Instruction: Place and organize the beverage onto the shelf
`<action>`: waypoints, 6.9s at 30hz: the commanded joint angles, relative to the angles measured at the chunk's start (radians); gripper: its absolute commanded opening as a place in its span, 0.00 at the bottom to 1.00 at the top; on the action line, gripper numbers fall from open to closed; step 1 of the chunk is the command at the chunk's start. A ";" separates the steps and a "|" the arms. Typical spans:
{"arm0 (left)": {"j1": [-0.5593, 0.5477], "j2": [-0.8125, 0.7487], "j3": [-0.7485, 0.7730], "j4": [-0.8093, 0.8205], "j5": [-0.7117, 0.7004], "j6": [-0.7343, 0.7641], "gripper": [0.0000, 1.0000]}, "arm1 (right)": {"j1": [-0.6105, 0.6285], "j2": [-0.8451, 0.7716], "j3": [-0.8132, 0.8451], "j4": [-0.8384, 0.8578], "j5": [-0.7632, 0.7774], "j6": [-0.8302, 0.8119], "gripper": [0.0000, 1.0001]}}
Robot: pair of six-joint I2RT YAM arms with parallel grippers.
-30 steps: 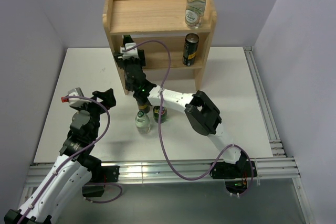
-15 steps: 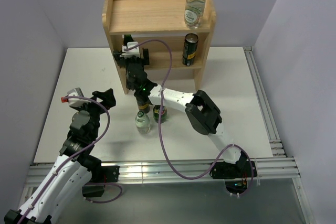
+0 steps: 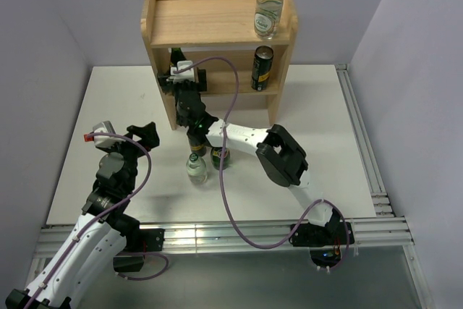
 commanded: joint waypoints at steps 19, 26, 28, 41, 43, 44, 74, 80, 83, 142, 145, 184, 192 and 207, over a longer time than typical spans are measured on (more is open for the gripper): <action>-0.004 -0.026 0.010 -0.005 -0.020 0.014 0.99 | 0.103 -0.228 -0.190 0.181 0.059 -0.116 1.00; -0.004 -0.026 0.005 0.003 -0.012 0.011 0.99 | 0.221 -0.440 -0.449 0.322 0.166 -0.202 1.00; -0.004 -0.023 0.005 0.006 -0.012 0.011 0.99 | 0.263 -0.521 -0.530 0.308 0.203 -0.181 1.00; -0.006 -0.014 0.003 0.009 -0.005 0.008 0.99 | 0.361 -0.839 -0.931 -0.322 0.356 0.591 1.00; -0.006 -0.013 0.002 0.010 -0.005 0.006 0.99 | 0.352 -0.819 -0.959 -0.338 0.315 0.654 1.00; -0.006 -0.013 0.003 0.010 -0.005 0.006 0.99 | 0.347 -0.810 -0.960 -0.371 0.306 0.677 1.00; -0.006 0.021 -0.003 0.035 0.003 0.006 0.99 | 0.220 -0.506 -1.023 -0.304 0.181 0.893 0.99; -0.004 0.027 -0.004 0.043 0.005 0.006 0.99 | 0.203 -0.452 -1.045 -0.181 0.166 0.838 0.99; -0.006 0.029 -0.006 0.043 0.005 0.006 0.99 | 0.192 -0.423 -1.043 -0.122 0.160 0.797 0.99; -0.006 -0.006 -0.007 0.017 -0.008 0.008 0.99 | 0.044 -0.475 -0.368 -0.163 0.053 0.165 0.00; -0.004 -0.010 -0.007 0.015 -0.006 0.008 0.99 | 0.022 -0.443 -0.319 -0.175 0.039 0.158 0.00; -0.006 0.010 -0.015 0.035 -0.011 0.009 0.99 | -0.104 -0.328 -0.146 -0.213 -0.023 0.211 0.00; -0.004 0.023 -0.018 0.044 -0.008 0.009 0.99 | -0.114 -0.314 -0.129 -0.243 -0.026 0.243 0.00; -0.006 0.033 -0.015 0.053 -0.005 0.011 0.99 | -0.119 -0.300 -0.141 -0.250 -0.012 0.283 0.76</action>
